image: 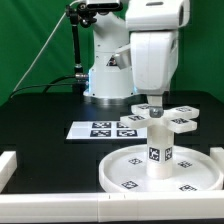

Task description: Assemble round table

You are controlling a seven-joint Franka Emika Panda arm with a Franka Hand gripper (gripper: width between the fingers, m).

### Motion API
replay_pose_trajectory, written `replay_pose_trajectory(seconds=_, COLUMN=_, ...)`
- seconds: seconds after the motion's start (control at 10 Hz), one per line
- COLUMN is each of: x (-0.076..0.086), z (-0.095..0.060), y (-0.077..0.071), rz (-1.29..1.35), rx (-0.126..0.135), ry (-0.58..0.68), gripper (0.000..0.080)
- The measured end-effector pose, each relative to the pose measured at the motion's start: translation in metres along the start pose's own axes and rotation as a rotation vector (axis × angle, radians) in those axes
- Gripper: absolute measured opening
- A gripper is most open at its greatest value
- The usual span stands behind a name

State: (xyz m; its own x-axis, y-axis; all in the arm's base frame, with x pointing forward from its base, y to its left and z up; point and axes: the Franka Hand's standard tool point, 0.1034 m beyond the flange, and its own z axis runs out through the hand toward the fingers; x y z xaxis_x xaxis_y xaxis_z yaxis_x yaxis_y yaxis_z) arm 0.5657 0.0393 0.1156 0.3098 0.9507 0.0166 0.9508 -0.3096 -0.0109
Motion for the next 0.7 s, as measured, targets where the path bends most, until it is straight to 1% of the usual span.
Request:
replay_pose_trajectory(seconds=0.1, x=0.0001, z=0.0017, y=-0.0002, rz=-0.008, rx=-0.002, ry=-0.004, gripper=0.0649)
replay_pose_trajectory(seconds=0.3, x=-0.0002, z=0.0078, y=-0.0025, rz=-0.009, rx=0.007, ry=-0.01, gripper=0.0649)
replay_pose_trajectory(seconds=0.7, x=-0.0028, z=0.0116, y=-0.0032, rz=0.004, rx=0.013, ry=-0.013, gripper=0.0649)
